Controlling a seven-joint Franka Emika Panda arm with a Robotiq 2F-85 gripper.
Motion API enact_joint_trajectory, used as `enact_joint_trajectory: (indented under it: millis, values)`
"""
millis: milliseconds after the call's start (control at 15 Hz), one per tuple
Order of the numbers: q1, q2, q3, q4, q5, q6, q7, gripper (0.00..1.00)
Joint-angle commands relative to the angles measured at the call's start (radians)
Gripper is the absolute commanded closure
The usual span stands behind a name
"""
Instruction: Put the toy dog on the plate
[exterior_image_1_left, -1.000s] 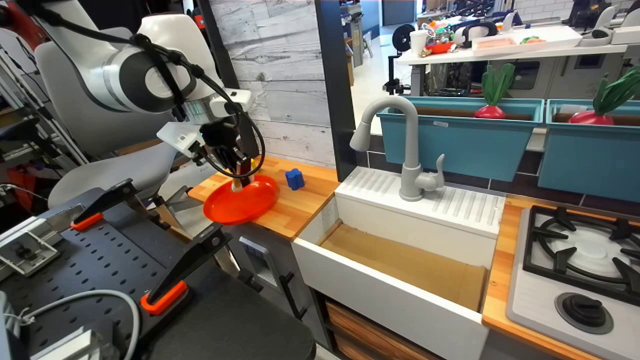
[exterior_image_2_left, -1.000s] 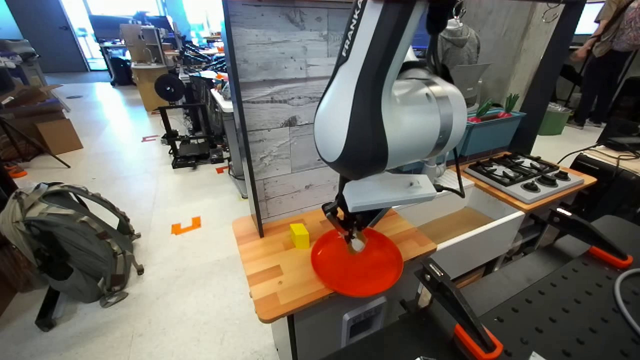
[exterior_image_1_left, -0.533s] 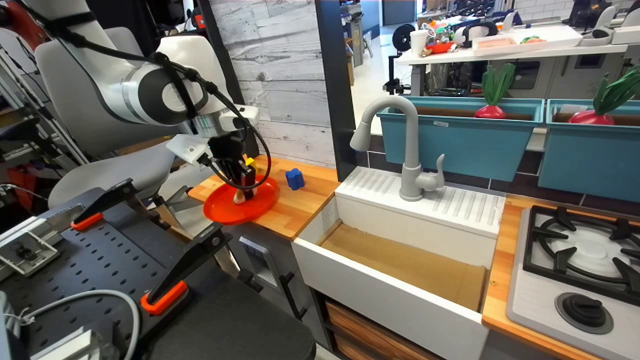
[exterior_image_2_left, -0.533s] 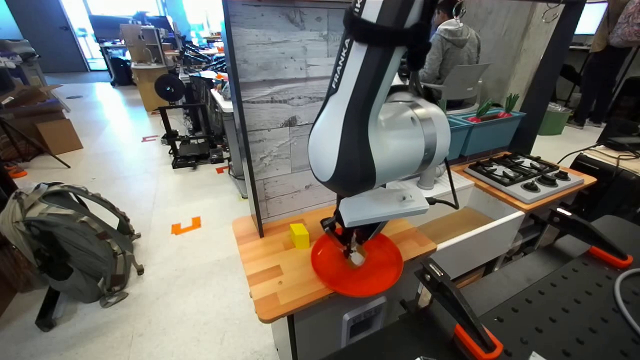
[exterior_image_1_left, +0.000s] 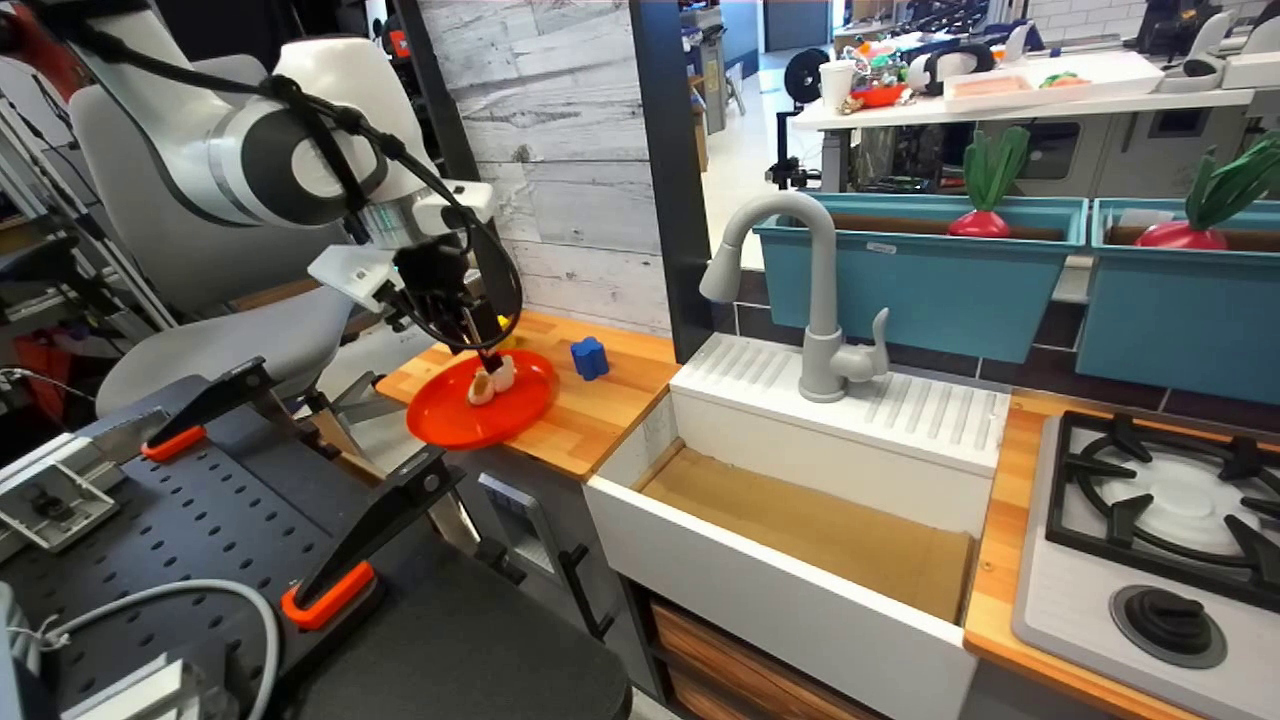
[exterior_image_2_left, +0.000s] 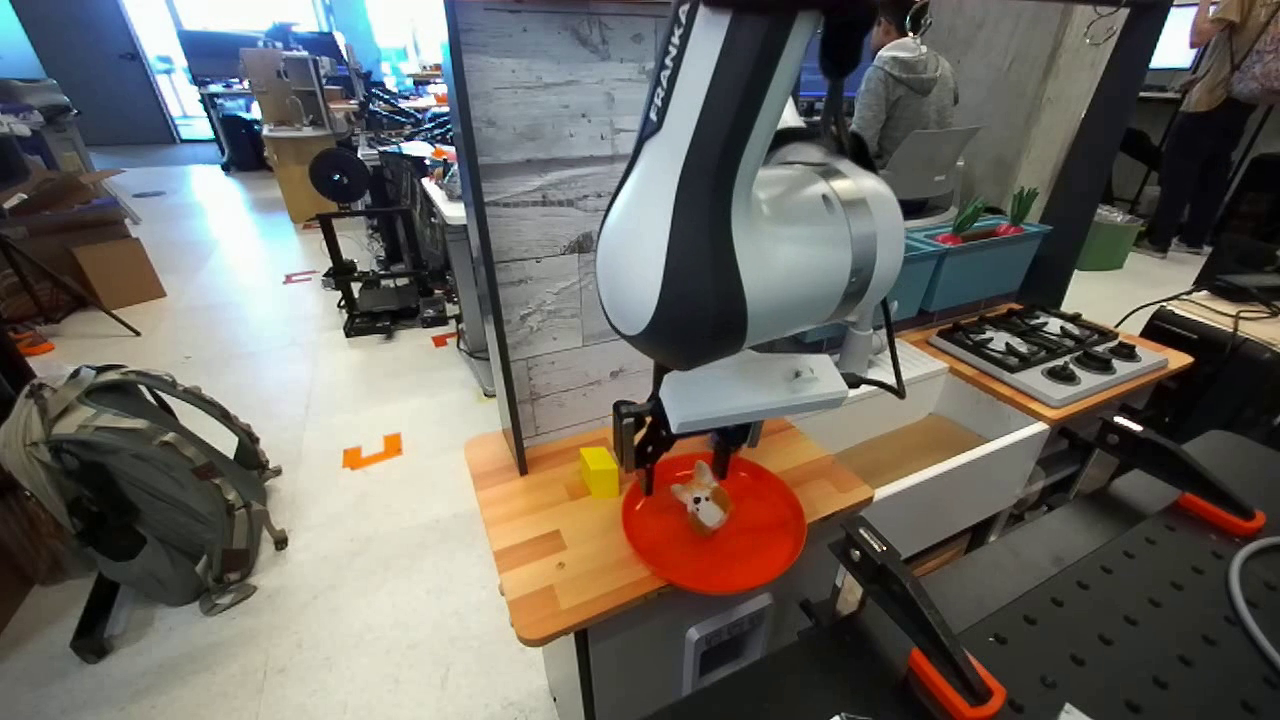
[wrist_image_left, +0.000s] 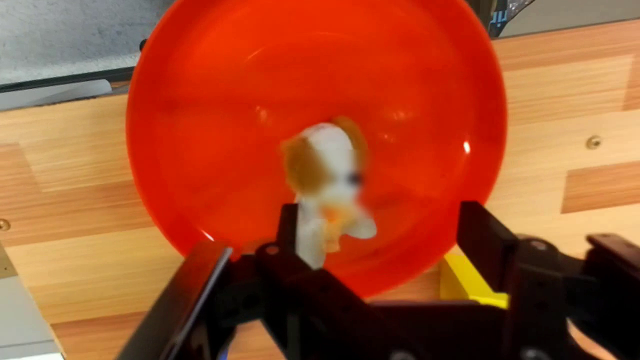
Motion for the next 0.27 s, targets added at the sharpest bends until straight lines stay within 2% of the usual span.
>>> enact_joint_trajectory:
  millis: [0, 67, 133, 200]
  values:
    - [0.027, -0.16, -0.002, -0.183, -0.036, 0.076, 0.0, 0.0]
    - [0.01, -0.067, 0.006, -0.074, -0.023, 0.035, 0.013, 0.05]
    - [0.016, -0.099, 0.006, -0.108, -0.024, 0.044, 0.012, 0.0]
    - [0.018, -0.122, 0.006, -0.132, -0.026, 0.045, 0.013, 0.0]
